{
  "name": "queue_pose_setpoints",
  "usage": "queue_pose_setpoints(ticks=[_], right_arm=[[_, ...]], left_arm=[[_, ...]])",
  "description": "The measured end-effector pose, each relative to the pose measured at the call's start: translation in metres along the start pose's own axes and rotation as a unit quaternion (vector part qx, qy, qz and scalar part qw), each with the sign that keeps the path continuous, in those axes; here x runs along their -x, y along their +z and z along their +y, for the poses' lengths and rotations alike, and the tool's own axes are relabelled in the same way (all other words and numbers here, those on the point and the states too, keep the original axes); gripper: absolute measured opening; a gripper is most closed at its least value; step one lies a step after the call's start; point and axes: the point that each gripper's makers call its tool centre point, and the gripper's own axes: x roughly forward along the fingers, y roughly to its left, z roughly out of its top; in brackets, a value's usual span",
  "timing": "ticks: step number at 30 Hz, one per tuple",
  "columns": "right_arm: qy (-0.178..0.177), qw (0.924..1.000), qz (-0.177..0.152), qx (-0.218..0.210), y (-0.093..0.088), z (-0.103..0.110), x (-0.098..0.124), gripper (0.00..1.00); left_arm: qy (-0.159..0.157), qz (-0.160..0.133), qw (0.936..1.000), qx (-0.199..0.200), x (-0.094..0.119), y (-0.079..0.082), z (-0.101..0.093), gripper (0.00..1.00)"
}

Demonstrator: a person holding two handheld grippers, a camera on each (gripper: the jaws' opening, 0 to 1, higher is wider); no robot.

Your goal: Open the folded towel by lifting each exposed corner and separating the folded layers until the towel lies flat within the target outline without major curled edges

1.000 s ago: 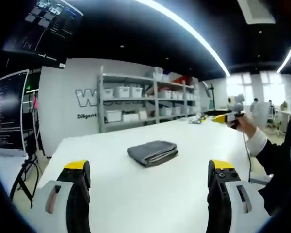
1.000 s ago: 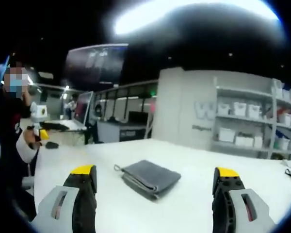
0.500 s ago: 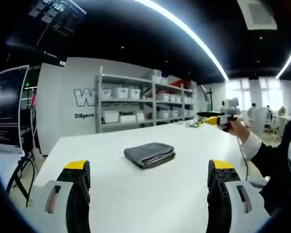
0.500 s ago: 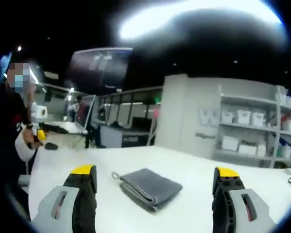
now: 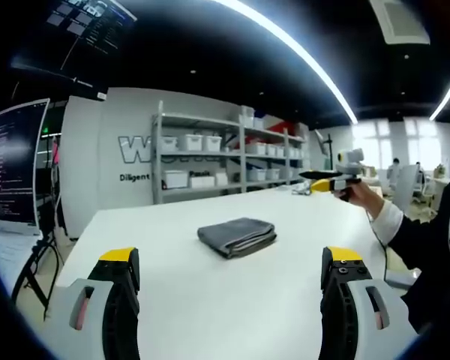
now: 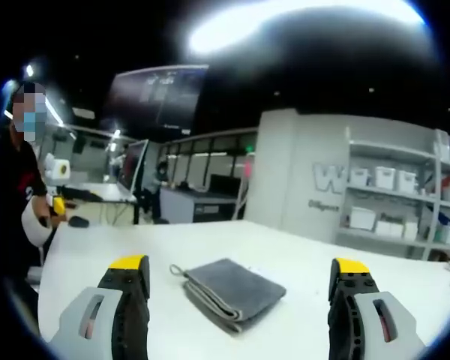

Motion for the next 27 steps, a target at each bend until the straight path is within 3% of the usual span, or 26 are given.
queue_pose_setpoints(ticks=[9, 15, 22, 27], right_arm=[[0.005, 0.9994, 0.004, 0.035, -0.006, 0.001, -0.017, 1.0], [0.021, 0.9991, -0.017, 0.034, -0.001, 0.007, -0.026, 1.0], [0.011, 0.9996, -0.007, 0.024, -0.011, -0.002, -0.038, 1.0], [0.01, 0.9997, -0.006, 0.021, -0.018, -0.006, -0.049, 1.0]], left_arm=[[-0.001, -0.005, 1.0, 0.001, 0.004, 0.001, 0.002, 1.0], [-0.001, -0.004, 1.0, 0.001, 0.004, -0.001, 0.004, 0.99], [0.0, 0.012, 0.9997, -0.022, 0.002, -0.008, 0.004, 0.97], [-0.008, 0.002, 0.9999, -0.013, 0.002, -0.005, 0.004, 0.97]])
